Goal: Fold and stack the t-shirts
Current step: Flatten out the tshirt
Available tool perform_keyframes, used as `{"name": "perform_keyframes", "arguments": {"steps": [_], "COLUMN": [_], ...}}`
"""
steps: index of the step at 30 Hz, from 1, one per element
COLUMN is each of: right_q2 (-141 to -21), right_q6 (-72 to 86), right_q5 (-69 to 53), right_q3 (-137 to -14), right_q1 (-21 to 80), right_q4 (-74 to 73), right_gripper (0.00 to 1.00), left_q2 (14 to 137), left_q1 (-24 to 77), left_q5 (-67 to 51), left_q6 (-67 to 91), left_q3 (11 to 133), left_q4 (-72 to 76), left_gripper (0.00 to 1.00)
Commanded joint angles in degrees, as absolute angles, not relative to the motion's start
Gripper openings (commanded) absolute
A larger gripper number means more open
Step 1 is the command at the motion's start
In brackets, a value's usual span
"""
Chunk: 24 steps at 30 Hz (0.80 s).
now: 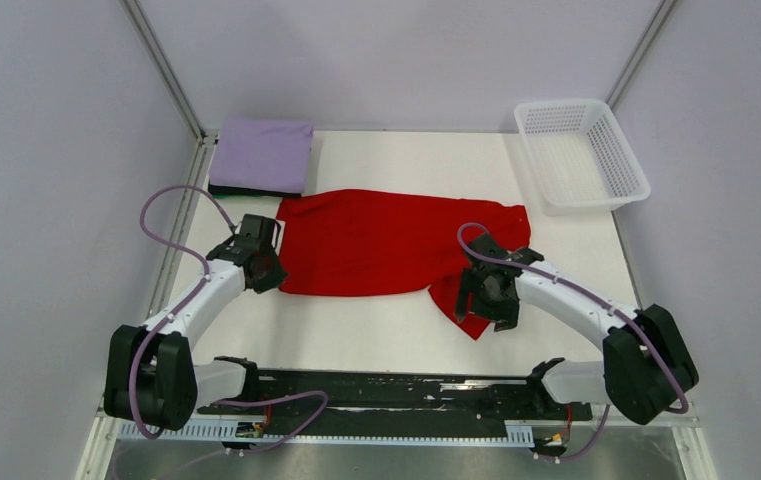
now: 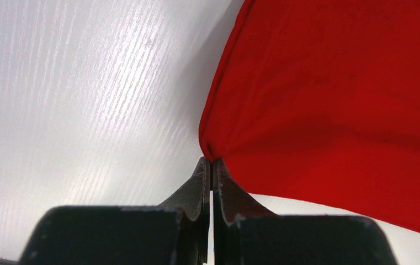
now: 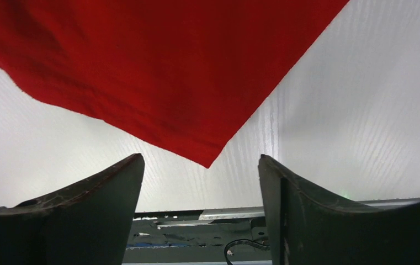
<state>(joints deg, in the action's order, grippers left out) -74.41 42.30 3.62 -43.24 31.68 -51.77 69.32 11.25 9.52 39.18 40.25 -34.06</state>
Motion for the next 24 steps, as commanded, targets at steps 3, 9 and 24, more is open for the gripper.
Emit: {"name": "perform_keyframes", "arguments": {"steps": [3,9,24], "right_q2": [-78.12,-79.32,-81.74], "right_q6": [43.63,43.68,42.27], "right_q5": [3.29,2.25,0.97], "right_q3": [-44.23,-41.82,-40.00], "right_q1": [32.34,32.34,32.48], "right_q4": [-46.28,-44.33,-45.02], "right_gripper": [0.65,0.53,0.36], "left_q2": [67.91,68.16,68.63], "left_q1": [11.43,11.43,11.43], "left_q5": [10.19,9.94,10.07], "left_q6": [39.22,39.09,39.13], "left_q3": [39.51,39.47,39.71], "left_q4": [-32.49,-32.30,-32.50], "left_gripper": [0.00,0.00,0.00]}}
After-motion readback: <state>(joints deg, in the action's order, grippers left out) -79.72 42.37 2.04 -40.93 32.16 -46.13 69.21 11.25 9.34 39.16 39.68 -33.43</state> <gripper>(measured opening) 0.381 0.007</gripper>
